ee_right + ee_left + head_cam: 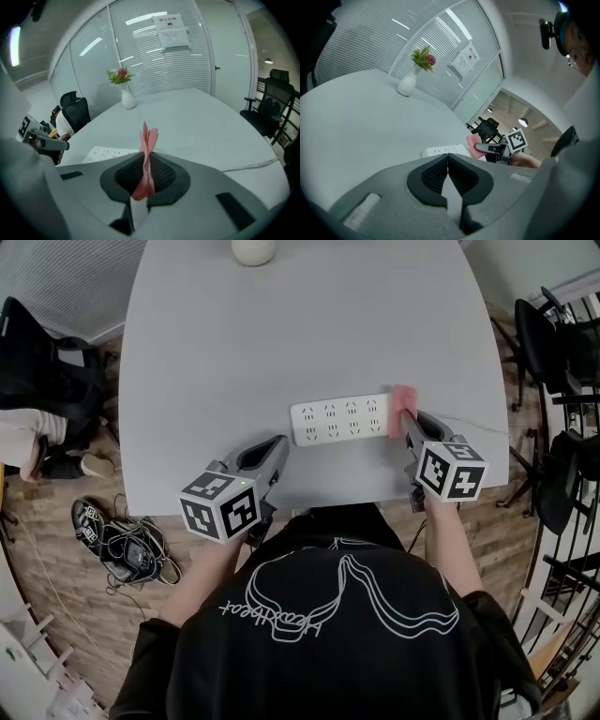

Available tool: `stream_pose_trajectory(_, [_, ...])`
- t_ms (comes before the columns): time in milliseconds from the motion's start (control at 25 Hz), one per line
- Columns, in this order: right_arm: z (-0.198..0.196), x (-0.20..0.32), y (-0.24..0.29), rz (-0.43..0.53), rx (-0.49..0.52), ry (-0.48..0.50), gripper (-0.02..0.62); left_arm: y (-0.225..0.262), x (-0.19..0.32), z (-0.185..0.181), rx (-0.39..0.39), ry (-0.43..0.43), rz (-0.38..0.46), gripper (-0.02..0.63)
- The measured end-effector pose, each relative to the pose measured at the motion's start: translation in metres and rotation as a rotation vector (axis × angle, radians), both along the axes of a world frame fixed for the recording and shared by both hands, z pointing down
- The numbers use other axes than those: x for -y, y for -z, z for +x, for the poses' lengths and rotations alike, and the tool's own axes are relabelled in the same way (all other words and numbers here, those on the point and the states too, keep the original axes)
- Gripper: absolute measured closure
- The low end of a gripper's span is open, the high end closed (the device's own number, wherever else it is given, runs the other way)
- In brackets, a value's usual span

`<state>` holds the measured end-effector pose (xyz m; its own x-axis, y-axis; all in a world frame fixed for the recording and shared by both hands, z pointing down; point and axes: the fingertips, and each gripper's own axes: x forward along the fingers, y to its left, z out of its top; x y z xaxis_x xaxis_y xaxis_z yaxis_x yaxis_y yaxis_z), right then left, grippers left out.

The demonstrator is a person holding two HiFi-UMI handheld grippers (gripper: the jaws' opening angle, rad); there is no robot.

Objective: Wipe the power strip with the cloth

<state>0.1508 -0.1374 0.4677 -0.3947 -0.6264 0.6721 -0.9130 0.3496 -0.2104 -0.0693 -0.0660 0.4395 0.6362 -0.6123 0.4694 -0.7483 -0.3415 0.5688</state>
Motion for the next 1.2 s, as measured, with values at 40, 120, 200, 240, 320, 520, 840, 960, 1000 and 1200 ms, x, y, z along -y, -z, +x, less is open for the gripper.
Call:
stream_pose_trajectory(40, [-0.006,0.0,0.003,0.004,0.008,0.013,0.557,0.0,0.0,-0.001,-0.001,0.003,0.0,0.592])
stream_pose_trajectory(120, [-0.019,0.0,0.009,0.013,0.022,0.042,0.557,0.0,0.0,-0.004,-0.002,0.011,0.001,0.592])
stream_pose_trajectory(200, [-0.034,-0.002,0.013,0.02,0.034,0.073,0.557,-0.001,0.0,-0.007,-0.002,0.019,0.001,0.592])
stream_pose_trajectory(240, [-0.042,-0.003,0.014,0.022,0.04,0.09,0.557,-0.001,0.0,-0.009,-0.002,0.024,0.001,0.592])
stream_pose_trajectory(320, [-0.058,-0.005,0.016,0.023,0.054,0.125,0.557,-0.001,-0.001,-0.013,-0.002,0.034,0.001,0.592])
stream_pose_trajectory(520, [-0.096,-0.012,0.014,0.01,0.07,0.219,0.557,-0.002,-0.003,-0.022,-0.003,0.06,-0.003,0.592])
stream_pose_trajectory(840, [-0.15,-0.026,0.006,-0.019,0.082,0.344,0.557,-0.002,-0.011,-0.04,0.001,0.099,-0.002,0.592])
stream_pose_trajectory(960, [-0.167,-0.031,0.002,-0.031,0.086,0.378,0.557,-0.002,-0.014,-0.048,0.005,0.115,-0.002,0.592])
stream_pose_trajectory(1000, [-0.172,-0.032,0.001,-0.035,0.085,0.388,0.557,-0.002,-0.015,-0.05,0.005,0.119,-0.003,0.592])
stream_pose_trajectory(1200, [-0.189,-0.036,-0.005,-0.047,0.081,0.421,0.557,-0.002,-0.018,-0.059,0.007,0.136,-0.001,0.592])
